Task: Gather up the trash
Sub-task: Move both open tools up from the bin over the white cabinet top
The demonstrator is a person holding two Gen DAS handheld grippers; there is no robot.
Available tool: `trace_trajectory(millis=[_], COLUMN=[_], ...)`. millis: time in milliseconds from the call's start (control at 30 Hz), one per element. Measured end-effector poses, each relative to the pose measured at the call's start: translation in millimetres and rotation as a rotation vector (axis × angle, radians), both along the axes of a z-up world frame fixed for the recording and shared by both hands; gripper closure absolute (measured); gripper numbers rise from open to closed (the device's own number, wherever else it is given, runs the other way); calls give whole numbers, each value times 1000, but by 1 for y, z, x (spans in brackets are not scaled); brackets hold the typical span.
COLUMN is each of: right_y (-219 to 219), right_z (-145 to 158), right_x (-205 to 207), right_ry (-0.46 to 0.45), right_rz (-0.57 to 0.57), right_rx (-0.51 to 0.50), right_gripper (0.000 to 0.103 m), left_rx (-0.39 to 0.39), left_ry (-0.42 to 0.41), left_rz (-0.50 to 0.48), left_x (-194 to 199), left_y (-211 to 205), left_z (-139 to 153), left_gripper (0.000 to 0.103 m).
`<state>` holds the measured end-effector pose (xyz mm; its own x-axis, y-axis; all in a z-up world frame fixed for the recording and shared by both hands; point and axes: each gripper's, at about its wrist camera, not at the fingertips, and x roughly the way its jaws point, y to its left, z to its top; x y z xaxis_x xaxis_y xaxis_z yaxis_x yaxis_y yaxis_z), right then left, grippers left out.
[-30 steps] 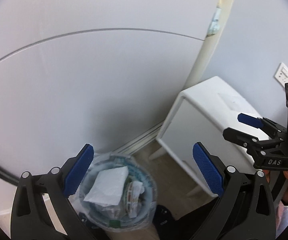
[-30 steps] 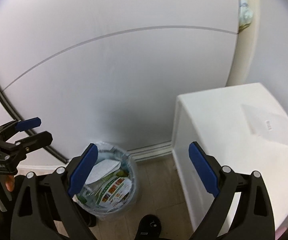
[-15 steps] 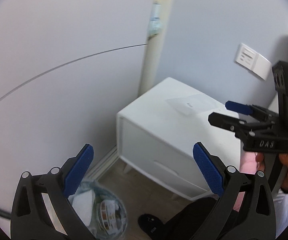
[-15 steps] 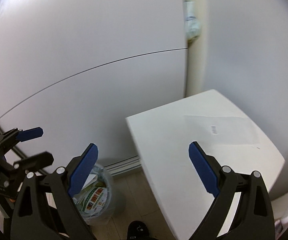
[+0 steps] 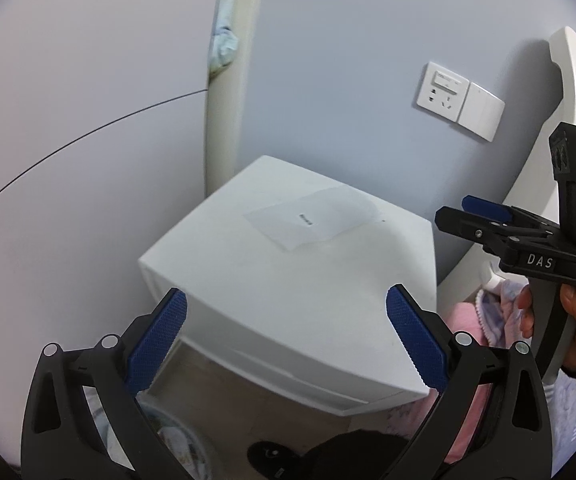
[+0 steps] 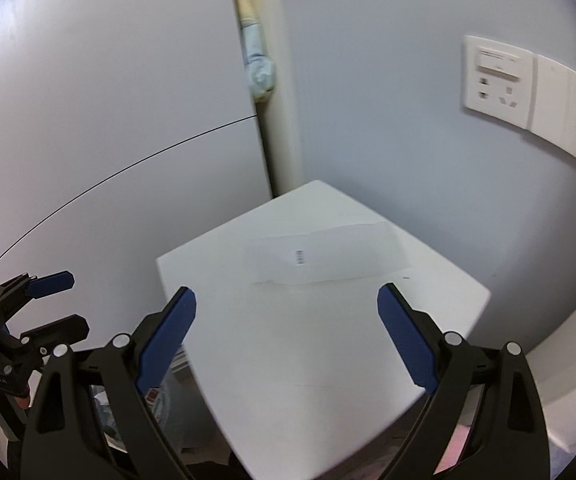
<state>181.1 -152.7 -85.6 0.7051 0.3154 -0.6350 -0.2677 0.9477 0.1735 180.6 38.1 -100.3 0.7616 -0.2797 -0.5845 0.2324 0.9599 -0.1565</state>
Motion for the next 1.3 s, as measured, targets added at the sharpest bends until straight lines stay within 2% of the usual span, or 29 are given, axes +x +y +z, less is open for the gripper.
trace_trajectory(millis=[233,367,500,867,1300], right_y=[-35,-49,-63,-69,-62], right_z=[-5,-11,-18,-40,-81], right_x=[14,27,42,91,134], right_ry=[11,28,50,102,206], right_rz=[-26,-21,-28,-6,33], right_rx=[11,65,102,146,176], right_gripper=[14,14,14,14,14], left_rx=[12,-95,-141,-113,-147], left_ry=[11,72,100,142,205], left_rz=[-56,-78,-65,-56,-40], left_x=[23,43,61,108,158], left_y=[-28,-26,-23,-41,-61], left_z=[-3,-8,-14,-31,-57], left_gripper=[6,6,6,6,6])
